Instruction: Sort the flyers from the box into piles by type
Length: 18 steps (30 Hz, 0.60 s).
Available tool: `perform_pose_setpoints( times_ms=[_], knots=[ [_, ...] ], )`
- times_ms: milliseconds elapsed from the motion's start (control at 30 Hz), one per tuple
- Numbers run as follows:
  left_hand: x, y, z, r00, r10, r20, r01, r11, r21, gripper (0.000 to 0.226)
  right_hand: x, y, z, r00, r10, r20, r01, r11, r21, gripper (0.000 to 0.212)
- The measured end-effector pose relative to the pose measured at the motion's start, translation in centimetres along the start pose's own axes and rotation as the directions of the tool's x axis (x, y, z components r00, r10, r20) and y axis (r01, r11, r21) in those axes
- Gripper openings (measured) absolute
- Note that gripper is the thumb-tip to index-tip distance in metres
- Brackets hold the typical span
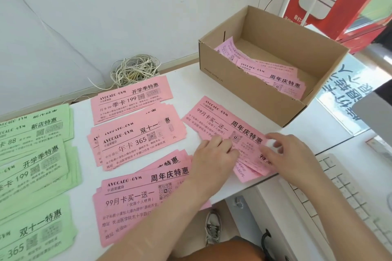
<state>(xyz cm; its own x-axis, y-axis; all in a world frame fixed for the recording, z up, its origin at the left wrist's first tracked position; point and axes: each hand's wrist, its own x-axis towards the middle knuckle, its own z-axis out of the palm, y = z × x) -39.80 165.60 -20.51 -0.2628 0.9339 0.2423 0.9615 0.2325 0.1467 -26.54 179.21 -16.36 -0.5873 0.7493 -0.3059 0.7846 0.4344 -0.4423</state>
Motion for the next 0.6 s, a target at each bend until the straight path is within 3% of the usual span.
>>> perform_pose_setpoints(
  times_ms=[67,133,167,233,333,467,533,600],
  knots=[
    [-0.1,-0.2,-0.5,0.992,0.025,-0.124,-0.025,1.0,0.001,0.008,-0.8,0.3,-0.8,0.992,0.125,0.001,-0.124,0.986,0.112,0.064],
    [-0.3,-0.1,-1.2,0.964,0.028,-0.265,-0.035,0.999,-0.021,0.015,-1.7,0.0,-1.7,0.965,0.194,0.178,-0.251,0.884,0.394,0.066],
    [-0.4,0.1,-1.6,0.949,0.032,-0.313,-0.046,0.998,-0.037,0.018,-2.2,-0.5,-1.9,0.952,0.162,0.258,-0.277,0.813,0.512,0.06],
    [-0.8,0.6,-1.9,0.934,0.067,-0.352,-0.088,0.995,-0.044,0.024,-2.7,-1.0,-1.9,0.96,0.073,0.269,-0.233,0.736,0.635,0.054],
    [-1.8,0.5,-1.6,0.93,0.174,-0.325,-0.191,0.981,-0.023,0.023,-2.6,-1.2,-1.4,0.991,0.062,0.117,-0.118,0.81,0.574,0.048],
    [-3.4,-0.5,-2.0,0.93,0.305,-0.203,-0.314,0.949,-0.017,0.014,-1.9,-0.8,-1.5,0.996,0.093,-0.005,-0.082,0.902,0.423,0.03],
    [-4.1,-1.1,-2.4,0.963,0.239,-0.126,-0.254,0.96,-0.117,0.02,-1.7,-0.6,-2.0,0.996,0.076,-0.036,-0.057,0.92,0.388,0.023],
    [-3.8,-1.5,-3.2,0.999,0.018,-0.033,-0.025,0.97,-0.242,0.035,-1.8,-0.3,-2.5,0.997,0.031,-0.067,-0.006,0.939,0.343,0.025]
  ],
)
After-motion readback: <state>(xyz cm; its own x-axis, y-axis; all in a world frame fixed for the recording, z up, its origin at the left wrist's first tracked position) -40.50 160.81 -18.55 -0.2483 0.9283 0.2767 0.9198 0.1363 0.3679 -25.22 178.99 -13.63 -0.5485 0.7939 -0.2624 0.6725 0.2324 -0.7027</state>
